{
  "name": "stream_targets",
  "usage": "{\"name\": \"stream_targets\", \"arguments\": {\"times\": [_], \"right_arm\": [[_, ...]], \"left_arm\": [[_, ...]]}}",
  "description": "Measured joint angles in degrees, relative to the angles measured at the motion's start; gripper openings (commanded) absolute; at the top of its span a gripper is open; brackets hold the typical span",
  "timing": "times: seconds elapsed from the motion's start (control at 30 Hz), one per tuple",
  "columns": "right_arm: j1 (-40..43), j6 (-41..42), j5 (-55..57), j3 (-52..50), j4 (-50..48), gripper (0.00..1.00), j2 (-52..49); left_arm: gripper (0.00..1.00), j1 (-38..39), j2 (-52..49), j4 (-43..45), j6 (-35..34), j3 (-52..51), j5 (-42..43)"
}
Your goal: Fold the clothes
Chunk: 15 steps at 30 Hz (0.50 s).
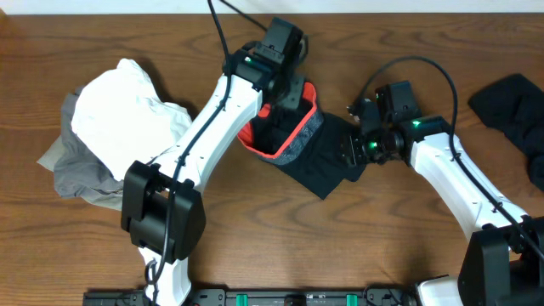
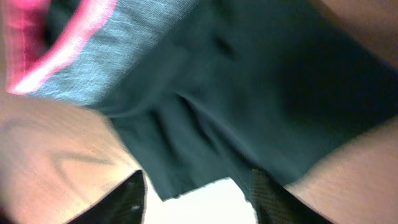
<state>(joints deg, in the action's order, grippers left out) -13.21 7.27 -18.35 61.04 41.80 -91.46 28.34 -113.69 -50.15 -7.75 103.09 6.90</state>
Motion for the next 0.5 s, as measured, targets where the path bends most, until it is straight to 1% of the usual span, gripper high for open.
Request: {"name": "stream_targets", "arguments": {"times": [0.1,0.13,0.17,0.2,0.23,0.27,0.3,0.33,0.4,0.43,0.5], "right_arm": [[0.0,4.4,4.1,-0.3,0.2,0.44,-0.2],[0.0,5.6,4.8,-0.5,-0.3,0.45,-0.4],[0.0,6.8,5.3,-0.7,-1.1,0.49,-0.9],[0.0,8.2,5.6,-0.9,-2.0,0.5,-1.8],[0.0,9.2,5.9,-0.9,-2.5,0.49,-2.6],[0.0,10.2,6.1,-1.0,-3.1,0.47,-3.6],[0.0,11.5,6.4,-1.1,-3.8,0.41,-4.9],[0.0,12.7,6.4,-1.1,-4.7,0.32,-6.5],[0.0,14.8,6.3,-1.2,-6.4,0.2,-9.5],[0.0,15.9,6.2,-1.2,-6.9,0.17,-10.8],[0.0,18.1,6.2,-1.2,-7.0,0.14,-13.2]], "left_arm": [[0.4,0.2,0.0,-7.3,3.5,0.0,0.5],[0.43,0.5,0.0,-9.1,4.9,0.0,0.6],[0.47,0.9,0.0,-10.7,6.4,0.0,0.7],[0.52,1.7,0.0,-12.2,8.0,0.0,0.7],[0.55,2.3,0.0,-12.7,9.4,-0.1,0.7],[0.59,3.0,0.0,-12.9,10.3,-0.3,0.9],[0.6,3.8,0.0,-12.8,11.5,-0.7,0.9],[0.61,4.4,0.0,-12.6,12.3,-1.3,1.1],[0.61,5.3,0.0,-12.0,13.4,-3.0,1.6],[0.62,5.5,0.0,-11.7,13.9,-3.8,1.7],[0.63,5.5,0.0,-10.5,14.3,-5.7,1.7]]}}
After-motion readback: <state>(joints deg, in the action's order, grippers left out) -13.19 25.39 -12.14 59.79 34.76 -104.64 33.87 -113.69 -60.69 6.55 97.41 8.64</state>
